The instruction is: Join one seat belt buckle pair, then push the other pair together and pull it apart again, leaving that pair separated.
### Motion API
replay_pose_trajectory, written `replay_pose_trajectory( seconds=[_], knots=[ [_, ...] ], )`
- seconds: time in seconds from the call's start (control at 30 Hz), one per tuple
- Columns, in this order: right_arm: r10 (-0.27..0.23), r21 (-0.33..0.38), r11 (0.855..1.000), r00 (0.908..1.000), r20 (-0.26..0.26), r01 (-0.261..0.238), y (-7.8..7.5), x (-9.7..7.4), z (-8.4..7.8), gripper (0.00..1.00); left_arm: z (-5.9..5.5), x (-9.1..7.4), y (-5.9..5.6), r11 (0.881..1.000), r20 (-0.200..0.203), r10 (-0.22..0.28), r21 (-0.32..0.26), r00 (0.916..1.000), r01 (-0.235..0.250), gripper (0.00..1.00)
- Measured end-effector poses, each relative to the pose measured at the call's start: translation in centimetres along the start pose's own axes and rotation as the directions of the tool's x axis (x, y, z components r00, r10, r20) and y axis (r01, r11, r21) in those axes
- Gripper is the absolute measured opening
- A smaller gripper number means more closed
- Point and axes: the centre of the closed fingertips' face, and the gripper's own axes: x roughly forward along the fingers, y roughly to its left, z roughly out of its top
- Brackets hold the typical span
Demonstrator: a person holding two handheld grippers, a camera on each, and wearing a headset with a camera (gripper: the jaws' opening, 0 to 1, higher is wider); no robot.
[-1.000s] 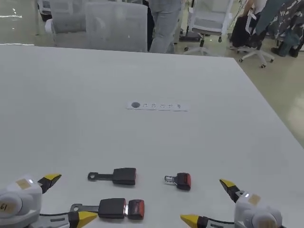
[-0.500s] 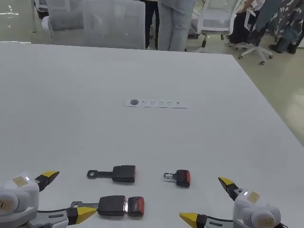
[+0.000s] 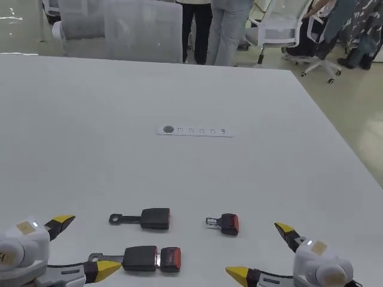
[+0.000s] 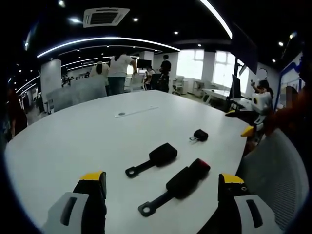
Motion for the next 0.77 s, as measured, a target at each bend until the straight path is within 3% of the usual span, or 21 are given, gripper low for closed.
replay_pose_trajectory(
  seconds=[0.77],
  knots=[
    [0.000, -0.013, 1.000, 0.9997, -0.025, 0.000, -0.02, -0.10, -0.37, 0.98, -0.72, 0.05, 0.05, 1.000, -0.014, -0.019, 0.003, 0.9997, 0.019, 0.96]
  ],
)
